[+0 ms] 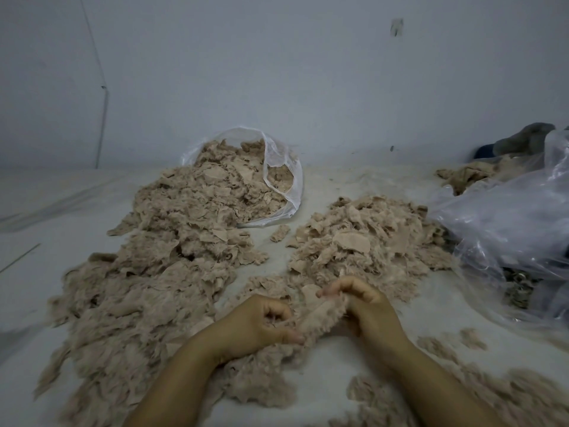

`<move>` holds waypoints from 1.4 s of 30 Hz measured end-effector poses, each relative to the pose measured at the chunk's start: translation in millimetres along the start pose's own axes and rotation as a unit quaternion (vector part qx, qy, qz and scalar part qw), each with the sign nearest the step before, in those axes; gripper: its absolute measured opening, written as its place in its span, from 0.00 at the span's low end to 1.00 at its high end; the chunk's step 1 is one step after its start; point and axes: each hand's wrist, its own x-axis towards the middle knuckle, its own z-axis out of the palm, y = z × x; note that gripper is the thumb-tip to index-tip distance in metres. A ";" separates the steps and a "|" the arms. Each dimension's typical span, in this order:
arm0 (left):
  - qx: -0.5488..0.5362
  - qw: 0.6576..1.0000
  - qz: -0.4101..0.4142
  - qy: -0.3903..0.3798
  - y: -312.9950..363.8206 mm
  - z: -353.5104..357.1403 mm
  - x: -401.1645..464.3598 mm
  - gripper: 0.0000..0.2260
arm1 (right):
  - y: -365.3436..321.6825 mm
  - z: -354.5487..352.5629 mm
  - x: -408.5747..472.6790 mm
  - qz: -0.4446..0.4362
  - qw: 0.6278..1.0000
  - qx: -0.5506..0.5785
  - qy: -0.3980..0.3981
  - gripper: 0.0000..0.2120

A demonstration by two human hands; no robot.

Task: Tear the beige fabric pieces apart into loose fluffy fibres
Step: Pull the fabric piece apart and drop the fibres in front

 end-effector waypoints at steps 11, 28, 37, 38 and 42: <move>-0.042 0.998 -0.001 0.044 0.9 1.6 0.9 0.05 | -3.8 -0.8 -0.5 0.075 0.988 -0.134 0.021 0.04; -0.025 0.999 -0.027 -0.002 -2.5 7.6 2.6 0.06 | 0.1 10.8 -5.1 0.048 0.994 -0.095 -0.019 0.08; -0.076 0.994 -0.057 0.045 -0.8 0.0 -2.9 0.26 | 5.1 7.8 -1.9 0.001 0.991 -0.040 0.130 0.09; -0.091 0.992 -0.064 0.059 -0.2 4.6 -1.2 0.30 | 7.1 12.2 -3.0 -0.005 0.991 -0.064 0.116 0.09; -0.075 0.991 -0.050 0.095 3.8 21.7 7.5 0.08 | 11.4 24.3 -5.4 -0.013 0.989 -0.102 0.105 0.11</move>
